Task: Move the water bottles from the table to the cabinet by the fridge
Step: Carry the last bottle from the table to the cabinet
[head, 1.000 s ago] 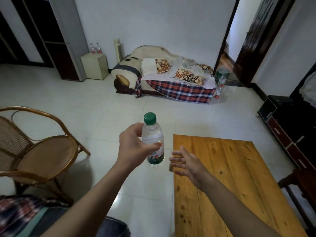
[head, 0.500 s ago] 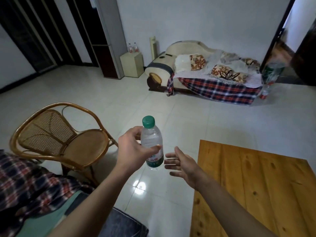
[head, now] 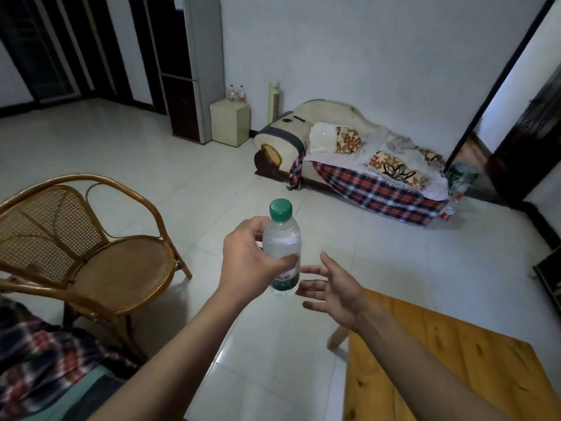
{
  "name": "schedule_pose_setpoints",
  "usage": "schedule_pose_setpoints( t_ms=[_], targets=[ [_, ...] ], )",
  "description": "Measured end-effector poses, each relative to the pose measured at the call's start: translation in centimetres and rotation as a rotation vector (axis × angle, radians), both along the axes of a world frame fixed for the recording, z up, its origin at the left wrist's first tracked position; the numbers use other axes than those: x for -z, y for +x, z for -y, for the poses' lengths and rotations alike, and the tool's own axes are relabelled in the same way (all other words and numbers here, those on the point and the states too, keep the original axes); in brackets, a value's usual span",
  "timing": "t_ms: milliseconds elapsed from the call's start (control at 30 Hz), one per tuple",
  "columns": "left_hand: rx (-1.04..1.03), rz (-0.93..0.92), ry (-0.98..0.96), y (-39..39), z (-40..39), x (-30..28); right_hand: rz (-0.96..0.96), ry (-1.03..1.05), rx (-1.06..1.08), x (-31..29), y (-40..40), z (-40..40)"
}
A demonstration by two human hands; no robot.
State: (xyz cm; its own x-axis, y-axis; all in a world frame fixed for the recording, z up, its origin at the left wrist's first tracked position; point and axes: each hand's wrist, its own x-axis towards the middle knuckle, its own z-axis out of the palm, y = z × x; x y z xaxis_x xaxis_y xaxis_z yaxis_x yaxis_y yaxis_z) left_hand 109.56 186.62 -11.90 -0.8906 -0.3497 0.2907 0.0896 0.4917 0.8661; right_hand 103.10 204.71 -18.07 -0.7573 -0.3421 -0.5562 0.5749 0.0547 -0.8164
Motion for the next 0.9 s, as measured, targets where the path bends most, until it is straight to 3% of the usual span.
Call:
schedule_pose_setpoints(
  t_ms=[300, 900],
  targets=[
    [0.025, -0.063, -0.067, -4.2, 2.9, -1.8, 0.088, -0.198, 0.015, -1.1, -5.2, 2.9],
    [-0.122, 0.064, -0.098, -21.2, -1.5, -1.4, 0.136, -0.224, -0.151, 1.3, -23.6, -1.2]
  ],
)
